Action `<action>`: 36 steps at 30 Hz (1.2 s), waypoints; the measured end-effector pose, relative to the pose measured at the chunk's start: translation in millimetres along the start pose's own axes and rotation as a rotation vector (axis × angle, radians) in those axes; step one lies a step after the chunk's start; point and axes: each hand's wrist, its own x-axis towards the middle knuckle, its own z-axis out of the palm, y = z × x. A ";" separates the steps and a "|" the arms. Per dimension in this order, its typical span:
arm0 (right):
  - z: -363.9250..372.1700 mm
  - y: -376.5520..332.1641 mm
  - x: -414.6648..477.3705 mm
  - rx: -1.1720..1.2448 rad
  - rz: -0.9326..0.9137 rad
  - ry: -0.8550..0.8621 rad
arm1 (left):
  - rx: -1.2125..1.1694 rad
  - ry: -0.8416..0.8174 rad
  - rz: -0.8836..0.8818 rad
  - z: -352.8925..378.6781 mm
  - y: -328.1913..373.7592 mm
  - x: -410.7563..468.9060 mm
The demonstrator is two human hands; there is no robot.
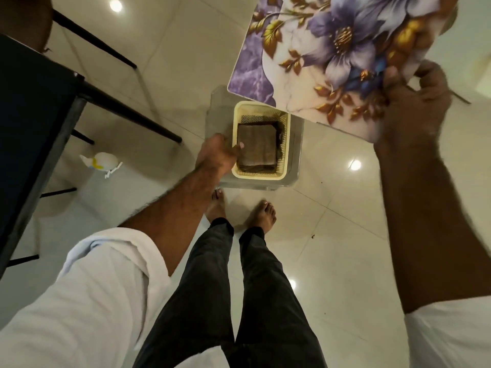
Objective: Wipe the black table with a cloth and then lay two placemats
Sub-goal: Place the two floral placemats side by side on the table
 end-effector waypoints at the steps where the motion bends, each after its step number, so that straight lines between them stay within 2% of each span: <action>1: 5.3 -5.5 -5.9 -0.009 -0.006 -0.049 | -0.061 0.025 -0.014 -16.1 -0.9 -7.3; 3: 14.6 -24.6 -9.7 -0.048 0.044 -0.071 | -0.331 0.048 -0.067 -57.1 -1.4 -27.7; 4: 24.4 -41.7 -14.2 0.010 0.038 -0.097 | -0.495 0.043 -0.087 -82.7 1.2 -43.2; 7: 58.6 -103.6 -41.6 0.037 0.003 -0.207 | -0.824 0.052 -0.030 -169.3 13.7 -95.5; 11: 104.4 -197.0 -83.7 0.171 0.076 -0.365 | -1.199 -0.034 0.127 -272.6 14.9 -178.9; 14: 129.1 -261.5 -107.7 0.164 0.061 -0.475 | -1.483 0.010 0.246 -325.4 6.2 -240.6; 18: 162.1 -330.2 -140.1 0.157 -0.018 -0.769 | -1.804 -0.001 0.462 -382.6 -26.9 -306.6; 20: 173.9 -350.7 -153.8 0.128 -0.035 -0.902 | -1.794 0.037 0.552 -403.7 -49.6 -335.3; 23: 194.3 -371.2 -178.6 -0.021 -0.184 -1.047 | -1.582 0.263 0.640 -430.2 -91.1 -375.1; 25: 208.6 -381.4 -192.5 -0.051 -0.262 -1.097 | -1.431 0.461 0.625 -444.6 -114.8 -394.2; 27: 228.9 -389.7 -215.4 -0.083 -0.341 -1.122 | -1.313 0.585 0.615 -455.8 -138.5 -417.4; 31: 283.7 -396.4 -253.5 -0.125 -0.424 -1.249 | -1.227 0.809 0.556 -469.2 -184.7 -444.8; 36: 360.2 -380.4 -306.0 -0.140 -0.383 -1.313 | -1.272 0.916 0.432 -482.7 -249.5 -446.5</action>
